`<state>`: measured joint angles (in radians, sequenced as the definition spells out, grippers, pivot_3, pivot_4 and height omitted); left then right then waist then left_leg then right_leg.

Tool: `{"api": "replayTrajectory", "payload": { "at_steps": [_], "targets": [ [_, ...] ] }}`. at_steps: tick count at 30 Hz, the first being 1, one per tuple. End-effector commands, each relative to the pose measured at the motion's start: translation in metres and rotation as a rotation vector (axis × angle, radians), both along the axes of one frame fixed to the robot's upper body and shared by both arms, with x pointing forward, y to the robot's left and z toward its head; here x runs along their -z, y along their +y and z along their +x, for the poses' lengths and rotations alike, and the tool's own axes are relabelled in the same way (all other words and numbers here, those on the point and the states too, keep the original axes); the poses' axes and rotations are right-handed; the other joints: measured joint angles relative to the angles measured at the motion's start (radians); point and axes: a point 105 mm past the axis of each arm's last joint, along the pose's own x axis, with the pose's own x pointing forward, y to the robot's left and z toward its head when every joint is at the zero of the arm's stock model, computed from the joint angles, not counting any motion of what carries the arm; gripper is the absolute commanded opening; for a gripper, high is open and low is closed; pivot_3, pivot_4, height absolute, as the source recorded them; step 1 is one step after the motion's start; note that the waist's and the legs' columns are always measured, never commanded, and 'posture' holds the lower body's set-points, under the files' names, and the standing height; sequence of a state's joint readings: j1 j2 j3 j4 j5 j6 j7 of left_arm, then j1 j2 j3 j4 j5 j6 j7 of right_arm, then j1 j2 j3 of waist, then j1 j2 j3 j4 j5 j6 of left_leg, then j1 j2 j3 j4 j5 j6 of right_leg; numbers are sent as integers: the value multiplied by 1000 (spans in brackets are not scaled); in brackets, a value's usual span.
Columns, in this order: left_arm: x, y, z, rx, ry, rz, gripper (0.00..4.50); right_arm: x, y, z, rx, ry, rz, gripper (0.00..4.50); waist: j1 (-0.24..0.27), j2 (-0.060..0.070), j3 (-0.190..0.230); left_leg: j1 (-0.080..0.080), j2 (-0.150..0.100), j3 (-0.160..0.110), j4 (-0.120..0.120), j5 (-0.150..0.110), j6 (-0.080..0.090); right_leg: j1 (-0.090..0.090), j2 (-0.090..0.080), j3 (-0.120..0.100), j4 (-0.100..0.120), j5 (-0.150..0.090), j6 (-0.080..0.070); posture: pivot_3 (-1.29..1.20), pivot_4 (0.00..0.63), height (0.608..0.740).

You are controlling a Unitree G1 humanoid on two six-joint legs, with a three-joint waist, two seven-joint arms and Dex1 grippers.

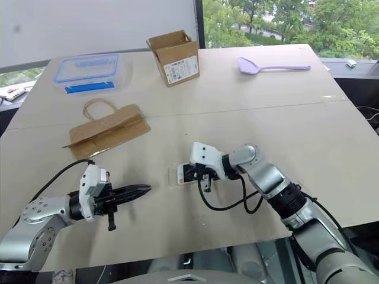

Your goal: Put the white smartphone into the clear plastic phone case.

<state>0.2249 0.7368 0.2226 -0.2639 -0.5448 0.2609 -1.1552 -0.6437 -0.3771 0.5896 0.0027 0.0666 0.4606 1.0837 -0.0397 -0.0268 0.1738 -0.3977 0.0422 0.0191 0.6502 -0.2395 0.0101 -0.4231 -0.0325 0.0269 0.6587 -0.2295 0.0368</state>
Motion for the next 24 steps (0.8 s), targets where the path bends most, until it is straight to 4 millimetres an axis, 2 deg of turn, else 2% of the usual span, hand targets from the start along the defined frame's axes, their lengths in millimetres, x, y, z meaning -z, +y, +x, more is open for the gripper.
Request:
{"api": "replayTrajectory", "payload": {
  "at_steps": [1,4,8,10,12,13,17,20,24],
  "targets": [
    [-7,3,1,-17,-46,33,38,41,-19,-4,-12,35,-186,0,0,0,-1,1,0,0,0,0,0,0,0,0,0,0,0,0,150,740],
    [-6,2,3,-31,-47,35,38,31,-15,1,14,6,-122,0,3,-2,-4,2,0,0,0,0,0,1,0,0,0,0,0,0,150,740],
    [-2,-1,6,-50,-33,49,38,-19,-8,6,77,-11,136,0,6,-2,-4,2,0,-1,1,0,0,2,0,0,0,0,0,0,150,740],
    [2,-3,12,-73,-23,62,38,-47,-19,3,114,-28,227,0,9,-1,-2,0,0,0,1,0,0,1,-1,0,0,0,0,0,150,740],
    [4,-6,16,-78,-26,70,38,-61,-28,0,148,-46,255,0,14,0,0,-2,-1,-1,1,0,0,0,-2,0,0,1,-2,0,150,740],
    [4,-7,17,-75,-29,73,38,-63,-31,-1,161,-51,257,0,16,0,-1,-2,-1,0,1,0,0,0,-2,0,0,1,-2,0,150,740],
    [12,-17,29,-69,-42,69,38,-66,-69,1,344,-88,220,0,26,0,-1,-2,-1,-1,0,0,0,0,-1,-2,-2,1,-1,0,150,740],
    [18,-20,33,-56,-36,79,38,-57,-92,6,462,-116,152,0,27,0,0,-2,-1,-1,0,0,0,0,-1,-1,-2,1,-1,0,150,740],
    [24,-24,37,-30,-32,91,38,-37,-104,9,514,-137,45,0,23,0,0,-1,-1,0,0,0,0,0,-1,0,-1,-1,1,0,150,740]
  ]
}}
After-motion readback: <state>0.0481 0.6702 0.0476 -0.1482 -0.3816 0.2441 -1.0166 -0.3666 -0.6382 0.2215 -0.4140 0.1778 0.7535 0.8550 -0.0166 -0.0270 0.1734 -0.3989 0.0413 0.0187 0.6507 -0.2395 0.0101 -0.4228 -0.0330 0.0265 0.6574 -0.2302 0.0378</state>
